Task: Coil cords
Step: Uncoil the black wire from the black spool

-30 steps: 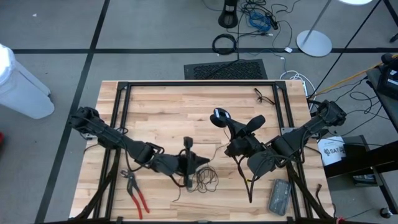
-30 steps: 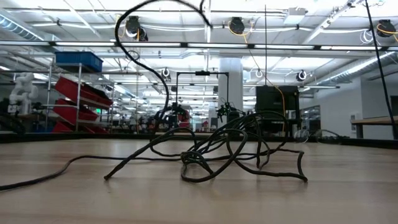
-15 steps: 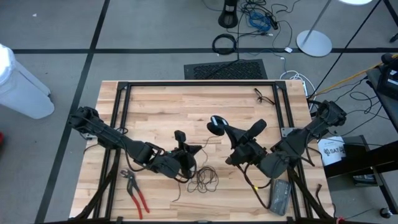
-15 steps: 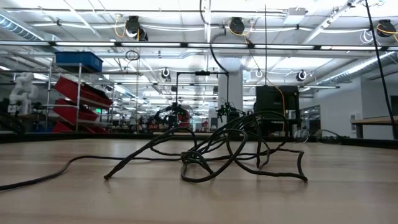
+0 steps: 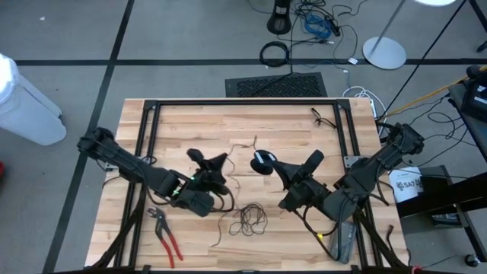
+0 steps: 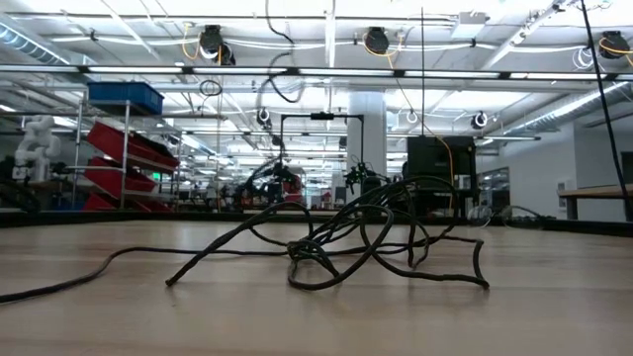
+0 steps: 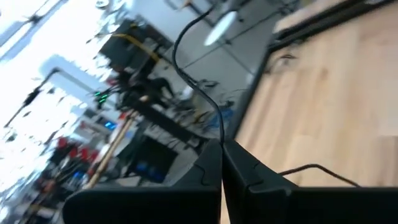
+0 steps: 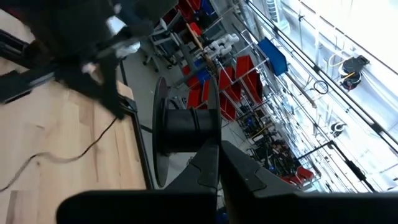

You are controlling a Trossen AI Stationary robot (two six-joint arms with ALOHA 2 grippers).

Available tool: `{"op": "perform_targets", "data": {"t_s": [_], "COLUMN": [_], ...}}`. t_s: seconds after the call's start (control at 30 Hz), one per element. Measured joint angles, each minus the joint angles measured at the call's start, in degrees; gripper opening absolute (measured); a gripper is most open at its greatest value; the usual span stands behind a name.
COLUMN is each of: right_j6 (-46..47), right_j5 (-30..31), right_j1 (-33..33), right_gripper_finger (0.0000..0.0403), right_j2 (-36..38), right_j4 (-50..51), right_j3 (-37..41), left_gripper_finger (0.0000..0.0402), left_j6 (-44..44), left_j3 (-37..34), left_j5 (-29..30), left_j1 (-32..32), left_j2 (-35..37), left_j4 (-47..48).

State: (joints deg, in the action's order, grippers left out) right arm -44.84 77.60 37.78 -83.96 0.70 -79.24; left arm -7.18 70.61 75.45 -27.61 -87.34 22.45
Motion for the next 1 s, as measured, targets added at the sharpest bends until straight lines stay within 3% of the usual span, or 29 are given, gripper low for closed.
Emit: {"op": "perform_targets", "data": {"t_s": [0.17, 0.47, 0.8, 1.0], "right_j6": [0.0, 1.2, 9.2, 14.9], "right_j5": [0.0, 0.1, 0.4, 0.4], "right_j1": [0.1, 0.1, -3.4, -6.1], "right_gripper_finger": [0.0, 0.0, 0.0, 0.0], "right_j2": [0.0, 0.0, 0.0, 0.0], "right_j4": [0.9, 2.4, 12.7, 18.7], "right_j3": [0.0, 0.0, 0.0, 0.0], "left_gripper_finger": [0.0, 0.0, 0.0, 0.0], "left_j6": [8.4, 14.3, 10.3, 0.4], "left_j3": [0.0, 0.0, 0.0, 0.0], "left_j5": [5.8, 6.4, 5.4, -3.1], "left_j1": [-2.7, -10.2, -16.7, -17.5], "left_j2": [4.8, 12.3, 14.2, 13.3], "left_j4": [7.6, 9.6, 5.5, -7.5]}}
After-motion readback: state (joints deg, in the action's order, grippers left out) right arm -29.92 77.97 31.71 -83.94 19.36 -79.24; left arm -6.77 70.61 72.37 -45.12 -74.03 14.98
